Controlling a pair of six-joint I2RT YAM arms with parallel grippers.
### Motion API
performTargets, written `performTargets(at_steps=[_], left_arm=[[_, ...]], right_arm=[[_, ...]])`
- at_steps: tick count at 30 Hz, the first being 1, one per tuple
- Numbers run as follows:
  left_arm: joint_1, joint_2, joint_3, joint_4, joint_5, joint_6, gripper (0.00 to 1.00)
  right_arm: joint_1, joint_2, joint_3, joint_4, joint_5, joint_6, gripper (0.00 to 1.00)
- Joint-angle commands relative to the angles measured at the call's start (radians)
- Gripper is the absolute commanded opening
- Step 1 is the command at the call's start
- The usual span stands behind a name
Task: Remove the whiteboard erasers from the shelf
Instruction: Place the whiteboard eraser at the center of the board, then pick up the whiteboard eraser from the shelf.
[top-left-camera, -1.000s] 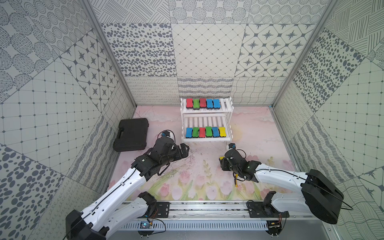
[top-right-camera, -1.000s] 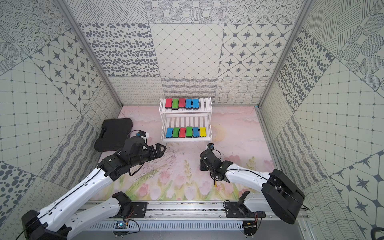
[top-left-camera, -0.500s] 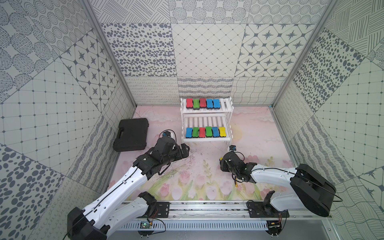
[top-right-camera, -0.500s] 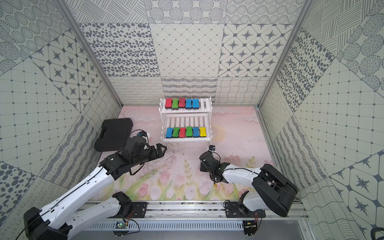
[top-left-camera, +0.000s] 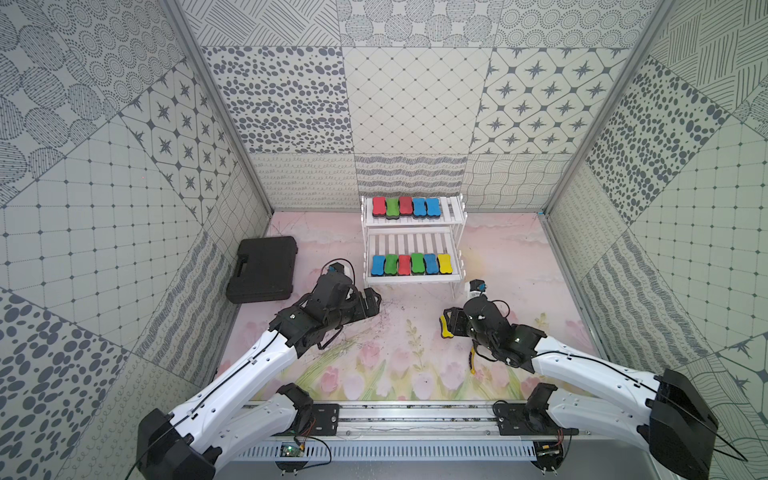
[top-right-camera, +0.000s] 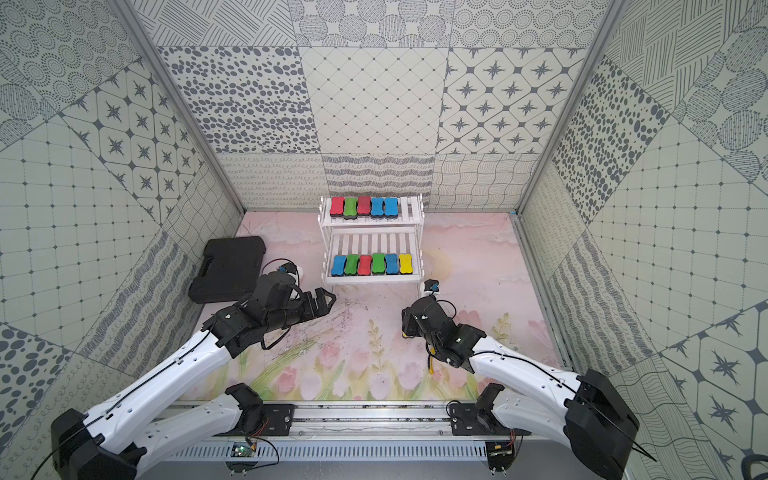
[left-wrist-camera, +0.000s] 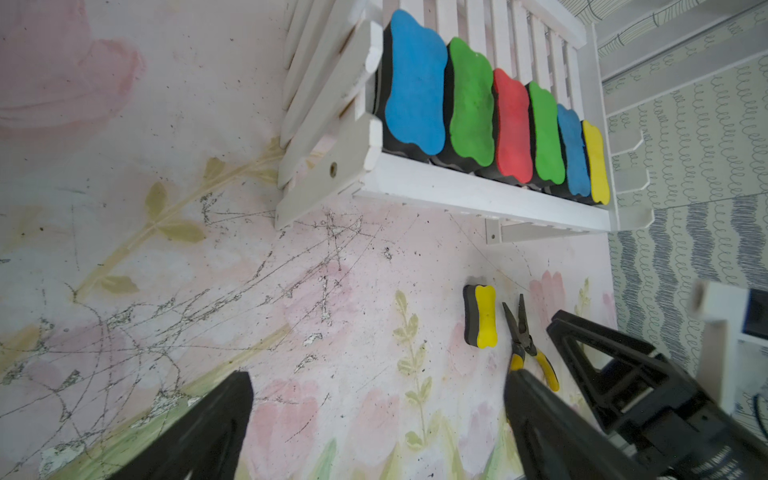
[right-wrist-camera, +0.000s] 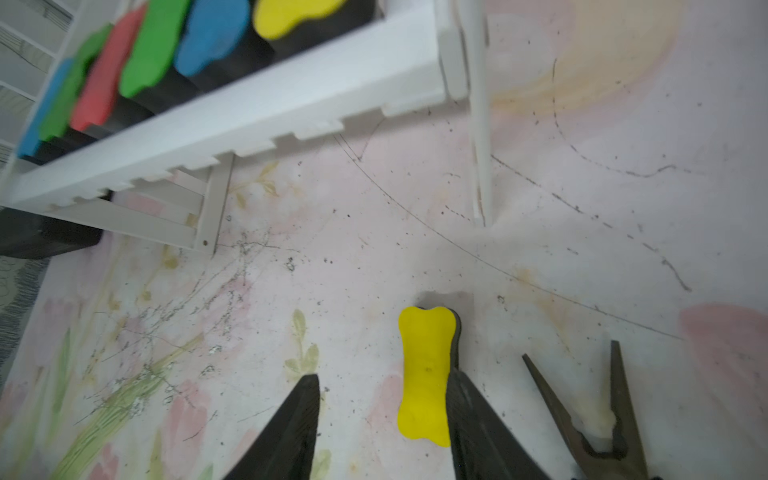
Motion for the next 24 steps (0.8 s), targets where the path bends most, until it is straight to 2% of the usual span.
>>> performTargets(at_steps=[1,6,12,17,21,24], left_arm=[[-0.001,0.011,0.019,0.019,0.022,0.01,1.0],[-0.001,0.012,0.005,0.022,0.029,0.011,1.0],[-0.001,0.003,0.017,0.005,0.017,0.004,1.0],[-0.001,-0.006,0.039,-0.009,0.005,0.009,0.99],[-0.001,-0.004,0.054,-0.018,-0.002,0.013,1.0],[-0.001,0.004,0.073,-0.019,-0.002,0.022,1.0]], right_arm=[[-0.001,-0.052,0.124,-0.081,0.0,-0.09,0.53],[-0.033,0.032,0.403,-0.163,-0.023,-0.192,0.51],[-0.149,0.312,0.829,-0.256,-0.096,-0.294,0.5],[-0.206,0.55,1.153,-0.386,-0.096,-0.355,0.49],[-0.234,0.673,1.314,-0.464,-0.066,-0.385,0.49],[-0.259,0.739,1.401,-0.516,-0.098,-0.384,0.49]])
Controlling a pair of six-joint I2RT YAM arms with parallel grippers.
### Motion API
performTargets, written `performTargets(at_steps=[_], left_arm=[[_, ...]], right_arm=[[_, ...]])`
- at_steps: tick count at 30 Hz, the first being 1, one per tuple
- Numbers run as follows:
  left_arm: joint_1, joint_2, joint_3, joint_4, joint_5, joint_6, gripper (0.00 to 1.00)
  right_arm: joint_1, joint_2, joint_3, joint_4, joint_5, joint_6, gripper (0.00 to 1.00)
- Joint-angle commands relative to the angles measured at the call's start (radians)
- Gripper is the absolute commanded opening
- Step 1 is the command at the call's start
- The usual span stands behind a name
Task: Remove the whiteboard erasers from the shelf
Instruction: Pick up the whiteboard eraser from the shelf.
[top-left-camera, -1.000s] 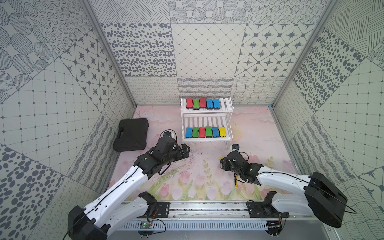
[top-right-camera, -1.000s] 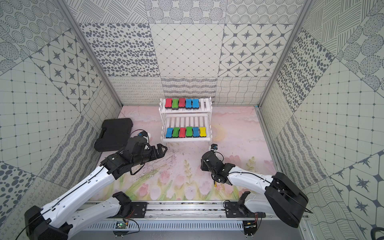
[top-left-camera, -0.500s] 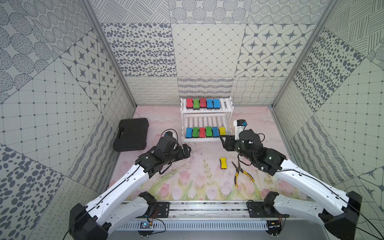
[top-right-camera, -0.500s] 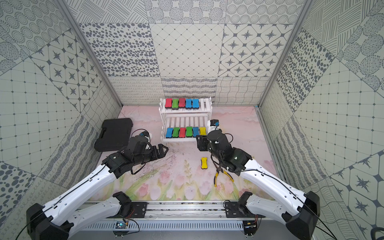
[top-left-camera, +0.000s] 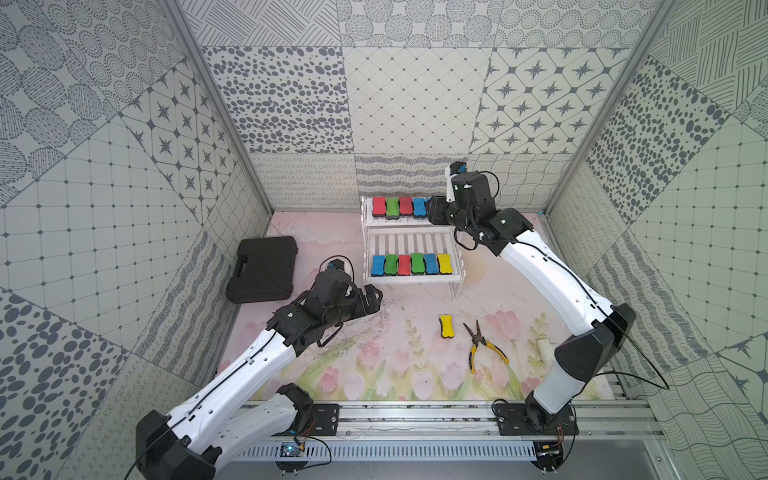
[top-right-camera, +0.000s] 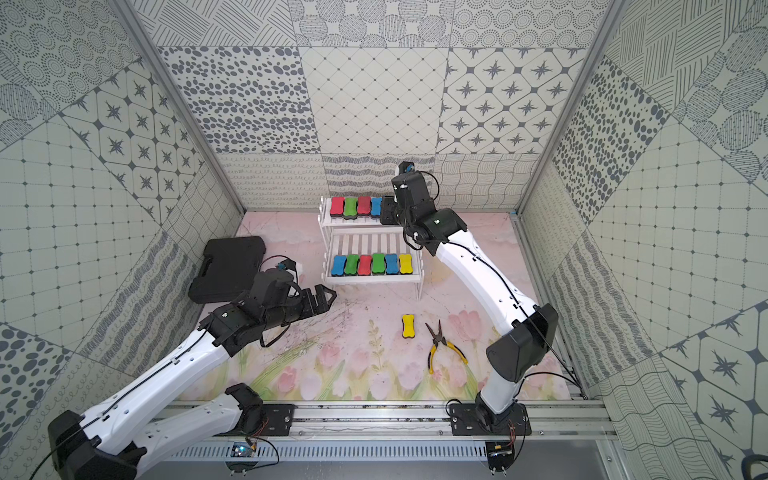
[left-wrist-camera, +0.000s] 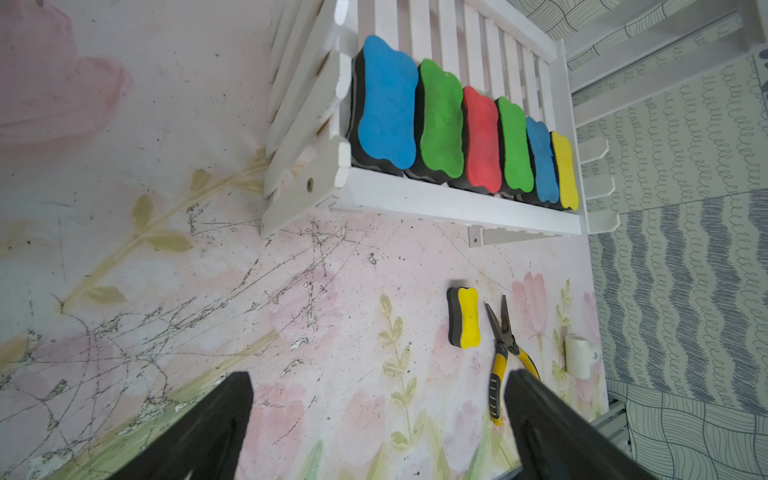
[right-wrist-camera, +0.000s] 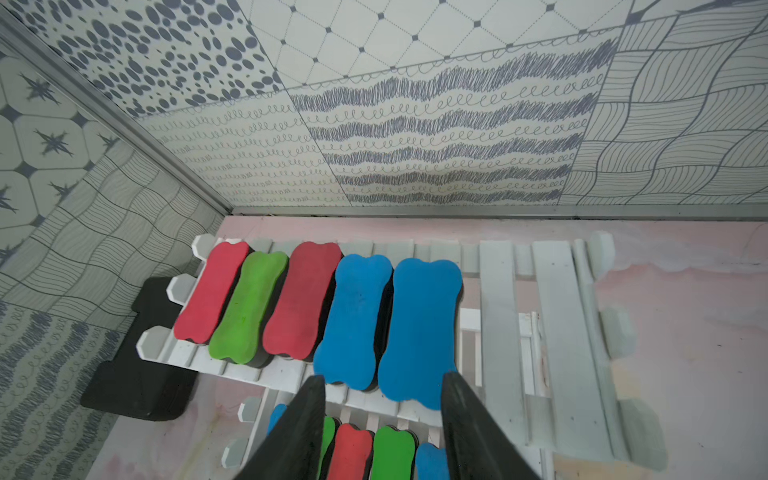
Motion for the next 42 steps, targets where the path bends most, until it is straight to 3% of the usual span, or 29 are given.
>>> performTargets(at_steps=[1,14,42], left_arm=[[-0.001,0.009,0.04,-0.012,-0.008,0.027,0.99],[-0.001,0.085,0.142,-0.027,0.023,0.053,0.99],[-0.002,0.092,0.143,-0.026,0.01,0.061,1.0]], right_arm=[[-0.025,0.047,0.099,-0.091,-0.02,-0.037,0.49],[-0.045,0.173,0.257,-0.156,-0.043,-0.051,0.49],[-0.056,0.238,0.269,-0.21,-0.011,-0.049,0.48]])
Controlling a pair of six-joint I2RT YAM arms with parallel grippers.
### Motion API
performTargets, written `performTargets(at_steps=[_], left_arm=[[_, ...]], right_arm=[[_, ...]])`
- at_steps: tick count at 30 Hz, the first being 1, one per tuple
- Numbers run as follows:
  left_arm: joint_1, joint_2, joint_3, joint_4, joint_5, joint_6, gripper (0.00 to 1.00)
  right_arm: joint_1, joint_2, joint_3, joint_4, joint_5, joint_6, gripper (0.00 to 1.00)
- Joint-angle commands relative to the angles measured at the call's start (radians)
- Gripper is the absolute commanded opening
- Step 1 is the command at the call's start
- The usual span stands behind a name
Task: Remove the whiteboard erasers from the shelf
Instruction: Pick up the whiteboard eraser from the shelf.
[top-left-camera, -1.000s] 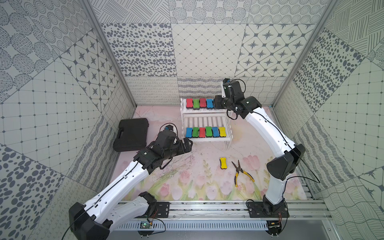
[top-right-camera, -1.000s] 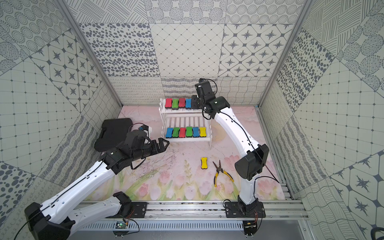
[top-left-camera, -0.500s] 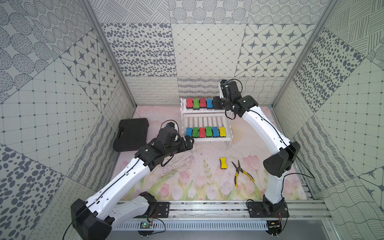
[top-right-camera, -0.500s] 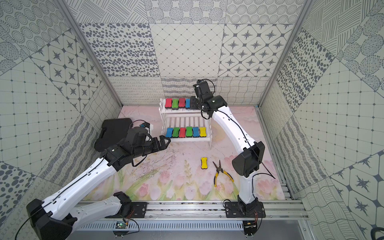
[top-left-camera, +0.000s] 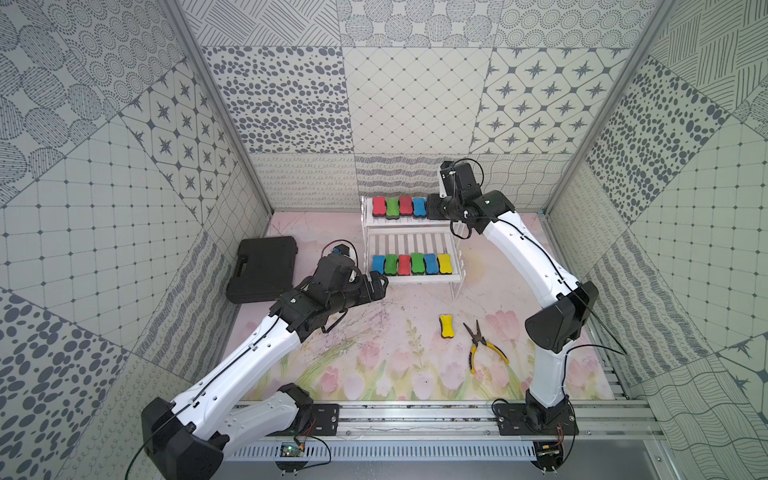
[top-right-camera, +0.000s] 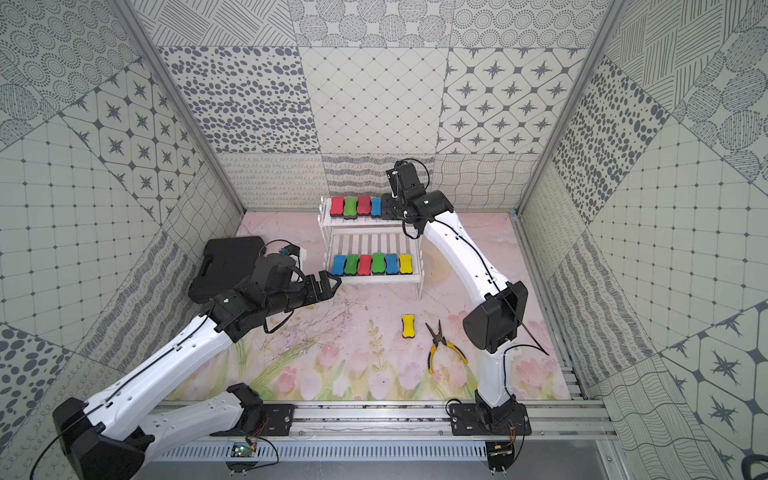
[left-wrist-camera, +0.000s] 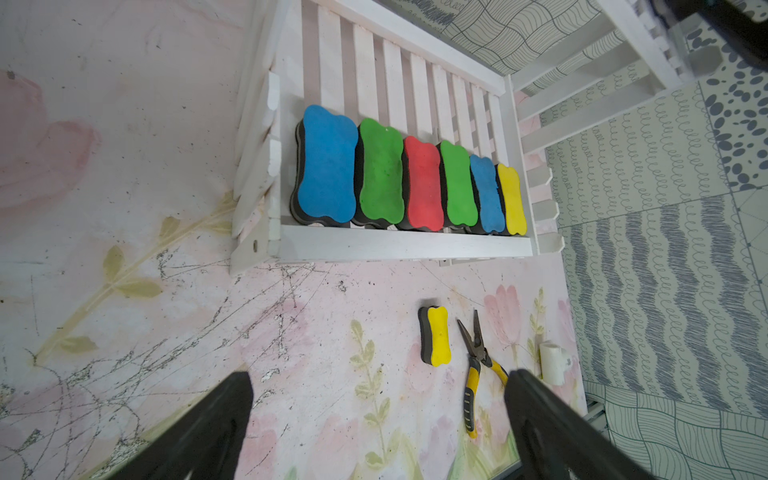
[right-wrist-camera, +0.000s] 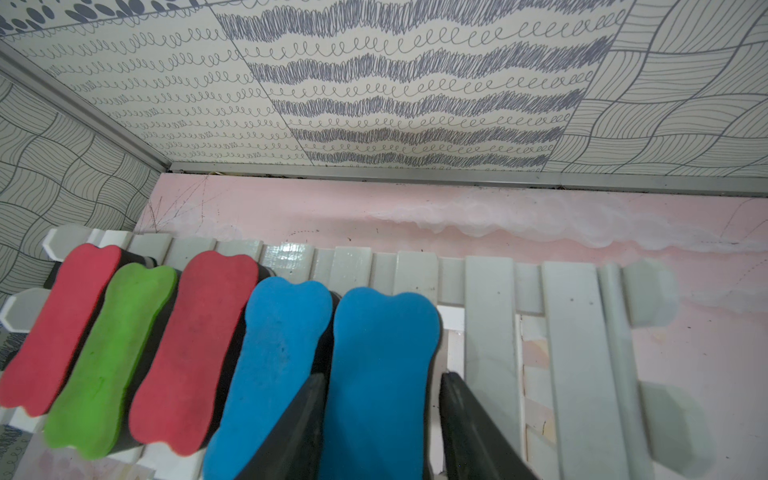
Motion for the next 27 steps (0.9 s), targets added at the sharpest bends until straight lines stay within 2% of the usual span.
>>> performTargets(at_steps=[1,4,11,18,22,27], left_arm=[[0.0,0.003,0.002,-0.019,-0.003,0.032,0.99],[0.0,0.003,0.001,-0.019,-0.003,0.029,1.0],[-0.001,0.001,0.0,-0.026,-0.009,0.032,0.99],[0.0,-0.003,-0.002,-0.027,-0.007,0.034,0.99],[0.0,-0.009,-0.004,-0.03,-0.007,0.036,0.99],[-0.001,-0.024,-0.011,-0.03,-0.012,0.039,1.0]], right_arm=[[-0.005,0.035,0.021,-0.01,0.017,-0.009,0.48],[-0.005,0.038,0.019,-0.014,0.017,-0.005,0.47],[-0.007,0.001,0.008,-0.001,-0.007,0.012,0.34],[-0.008,-0.091,-0.042,0.041,-0.032,0.023,0.3],[-0.008,-0.187,-0.142,0.094,-0.058,0.04,0.3],[-0.005,-0.366,-0.36,0.191,-0.09,0.072,0.3]])
